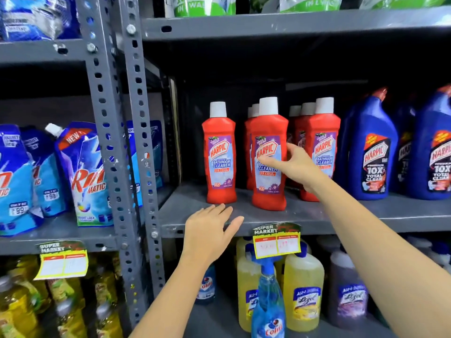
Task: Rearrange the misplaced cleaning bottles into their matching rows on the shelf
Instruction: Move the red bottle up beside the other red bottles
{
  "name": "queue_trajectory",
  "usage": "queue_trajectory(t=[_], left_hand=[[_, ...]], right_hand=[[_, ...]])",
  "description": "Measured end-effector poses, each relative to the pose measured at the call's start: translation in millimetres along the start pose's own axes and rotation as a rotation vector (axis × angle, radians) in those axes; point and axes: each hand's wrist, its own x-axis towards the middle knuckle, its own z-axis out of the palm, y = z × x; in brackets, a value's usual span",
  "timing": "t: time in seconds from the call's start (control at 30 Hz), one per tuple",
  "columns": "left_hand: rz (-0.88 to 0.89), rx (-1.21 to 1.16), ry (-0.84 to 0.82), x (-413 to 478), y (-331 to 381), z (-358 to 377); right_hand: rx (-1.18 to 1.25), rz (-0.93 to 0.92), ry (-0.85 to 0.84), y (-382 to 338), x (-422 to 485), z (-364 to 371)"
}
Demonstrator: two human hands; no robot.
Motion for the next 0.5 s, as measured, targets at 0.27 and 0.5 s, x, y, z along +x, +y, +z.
queue_trajectory(t=[0.27,0.5], left_hand=[[0.017,0.007,0.025,1,0,-1],[0.004,0.012,0.006,1,2,-2]], right_hand=[[-0.42,0.072,-0.14,32,-15,3],[-0.401,0.112,-0.133,46,9,9]])
